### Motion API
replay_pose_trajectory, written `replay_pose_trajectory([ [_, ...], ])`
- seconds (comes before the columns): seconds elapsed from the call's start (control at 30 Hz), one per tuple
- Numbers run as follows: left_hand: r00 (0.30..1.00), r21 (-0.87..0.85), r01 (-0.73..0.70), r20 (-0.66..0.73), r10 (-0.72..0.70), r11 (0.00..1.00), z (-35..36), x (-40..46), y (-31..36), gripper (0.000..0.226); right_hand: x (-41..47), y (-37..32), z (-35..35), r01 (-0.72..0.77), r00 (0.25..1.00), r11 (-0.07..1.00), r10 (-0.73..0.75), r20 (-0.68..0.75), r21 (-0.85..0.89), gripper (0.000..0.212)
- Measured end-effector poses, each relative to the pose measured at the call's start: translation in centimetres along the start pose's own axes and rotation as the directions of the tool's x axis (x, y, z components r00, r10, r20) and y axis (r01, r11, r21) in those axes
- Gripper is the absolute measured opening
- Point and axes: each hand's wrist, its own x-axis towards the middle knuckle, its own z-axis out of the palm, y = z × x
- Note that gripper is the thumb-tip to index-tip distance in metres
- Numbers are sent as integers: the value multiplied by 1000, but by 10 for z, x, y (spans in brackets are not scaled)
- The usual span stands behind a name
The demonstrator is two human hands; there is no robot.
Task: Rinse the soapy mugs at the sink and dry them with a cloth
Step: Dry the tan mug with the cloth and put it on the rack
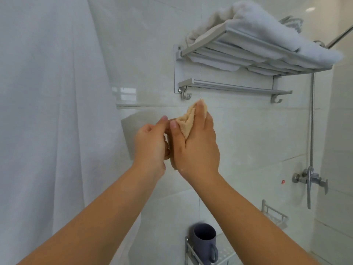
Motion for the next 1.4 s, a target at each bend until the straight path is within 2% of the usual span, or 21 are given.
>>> replay_pose_trajectory([
  [0.13, 995, -83, 98, 40, -95, 992, -2, 5, 0, 19, -9, 4, 18, 128, 991, 957, -132, 2, -261, 68],
  [0.17, 992, -96, 114, 59, -108, 989, -3, 7, -1, 13, -11, 6, 21, 162, 985, 941, -172, -5, -296, 66],
  [0.23, 989, -118, 137, 78, -128, 984, -7, 6, 2, 17, -13, 11, 25, 276, 955, 900, -295, -6, -337, 62],
  [0.3, 986, -123, 157, 73, -148, 980, -10, 4, 5, 25, -13, 16, 26, 390, 915, 862, -402, 31, -324, 61],
  [0.37, 983, -138, 170, 88, -159, 976, -13, 5, 8, 20, -13, 22, 24, 494, 866, 822, -496, 69, -283, 60],
  [0.47, 979, -165, 192, 98, -178, 967, -14, 3, 15, 29, -14, 34, 17, 652, 753, 720, -652, 92, -240, 56],
  [0.57, 978, -155, 201, 94, -188, 967, -10, 2, 20, 31, -7, 41, 10, 680, 730, 718, -682, 43, -145, 52],
  [0.67, 985, -133, 166, 76, -157, 977, -5, 2, 23, 33, 0, 36, 4, 545, 838, 838, -544, 24, -21, 57],
  [0.73, 985, -164, 160, 87, -147, 974, -4, 1, 26, 31, 6, 29, 1, 349, 931, 915, -363, 36, 200, 59],
  [0.83, 985, -207, 166, 77, -153, 964, -6, 1, 27, 31, 21, 21, -6, 35, 988, 897, -97, 119, 441, 53],
  [0.9, 988, -230, 152, 71, -140, 961, -7, 0, 27, 29, 34, 23, -8, -230, 954, 810, 78, 290, 539, 42],
  [0.97, 992, -232, 125, 56, -115, 965, -6, -2, 27, 29, 39, 27, -9, -530, 831, 589, 219, 510, 610, 49],
  [1.0, 995, -229, 102, 40, -95, 968, -5, -3, 26, 30, 38, 30, -10, -633, 762, 469, 240, 601, 616, 56],
  [1.07, 999, -212, 32, -2, -33, 977, -2, -5, 23, 35, 33, 34, -9, -728, 678, 308, 191, 710, 613, 69],
  [1.13, 999, -182, -42, -40, 36, 982, 1, -6, 19, 40, 28, 37, -7, -771, 630, 233, 144, 763, 593, 80],
  [1.27, 991, -100, -113, -90, 104, 989, 3, -6, 9, 40, 24, 41, -6, -824, 565, 158, 143, 813, 544, 82],
  [1.33, 991, -74, -92, -108, 84, 993, 0, -7, 2, 37, 23, 41, -9, -832, 546, 229, 176, 819, 505, 82],
  [1.4, 995, -86, -31, -99, 22, 996, -3, -6, -5, 34, 23, 40, -11, -794, 585, 399, 296, 755, 459, 83],
])
